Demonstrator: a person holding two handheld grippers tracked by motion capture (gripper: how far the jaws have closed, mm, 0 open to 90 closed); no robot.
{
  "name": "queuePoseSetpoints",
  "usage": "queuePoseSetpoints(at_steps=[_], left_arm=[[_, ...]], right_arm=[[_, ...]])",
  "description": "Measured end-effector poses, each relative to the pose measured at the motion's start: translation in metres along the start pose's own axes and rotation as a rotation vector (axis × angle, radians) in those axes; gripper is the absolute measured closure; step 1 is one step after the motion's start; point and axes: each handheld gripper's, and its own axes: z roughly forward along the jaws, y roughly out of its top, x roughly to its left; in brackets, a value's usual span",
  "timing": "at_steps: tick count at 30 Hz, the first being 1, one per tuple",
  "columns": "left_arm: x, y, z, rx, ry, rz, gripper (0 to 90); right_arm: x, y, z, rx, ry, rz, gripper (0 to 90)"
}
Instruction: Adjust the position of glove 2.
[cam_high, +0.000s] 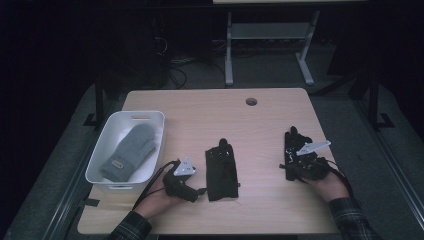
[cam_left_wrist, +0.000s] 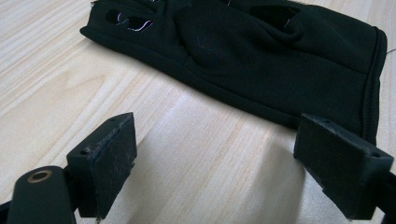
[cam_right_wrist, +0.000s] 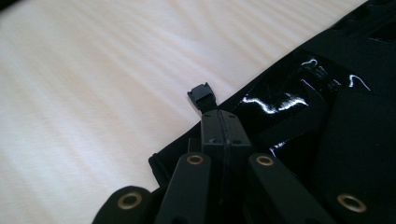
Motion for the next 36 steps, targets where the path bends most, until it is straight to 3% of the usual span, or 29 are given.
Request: queuePoseSetpoints(at_steps=[3, 6, 10, 16, 18, 20, 22, 27, 36], left_arm=[[0.0, 0.0, 0.0, 0.0, 0.0, 0.0, 12.2], [0.0, 0.0, 0.0, -0.001, -0.002, -0.001, 12.2], [0.0, 0.0, 0.0, 0.006, -0.003, -0.001, 12.2], [0.0, 0.0, 0.0, 0.006, -0.001, 0.0, 12.2], [0.0, 0.0, 0.0, 0.006, -0.001, 0.001, 12.2], [0.0, 0.0, 0.0, 0.006, -0.001, 0.0, 12.2], [0.0, 0.0, 0.0, 0.006, -0.003, -0.001, 12.2], [0.0, 0.0, 0.0, 0.005, -0.002, 0.0, 12.2], [0.0, 0.0, 0.0, 0.005, -0.002, 0.0, 12.2]], right_arm=[[0.007, 0.003, 0.0, 0.003, -0.002, -0.032, 90.0], [0.005, 0.011, -0.007, -0.048, -0.013, -0.031, 90.0], [-0.013, 0.023, -0.013, -0.084, -0.059, -0.012, 90.0], [-0.042, 0.029, 0.002, -0.074, -0.087, 0.056, 90.0], [-0.046, 0.032, 0.006, -0.067, -0.078, 0.078, 90.0], [-0.047, 0.034, 0.012, -0.048, -0.086, 0.061, 90.0], [-0.046, 0.033, 0.02, -0.011, -0.095, 0.055, 90.0], [-0.039, 0.034, 0.023, -0.003, -0.078, 0.046, 90.0], [-0.007, 0.044, 0.031, 0.012, -0.031, -0.014, 90.0]])
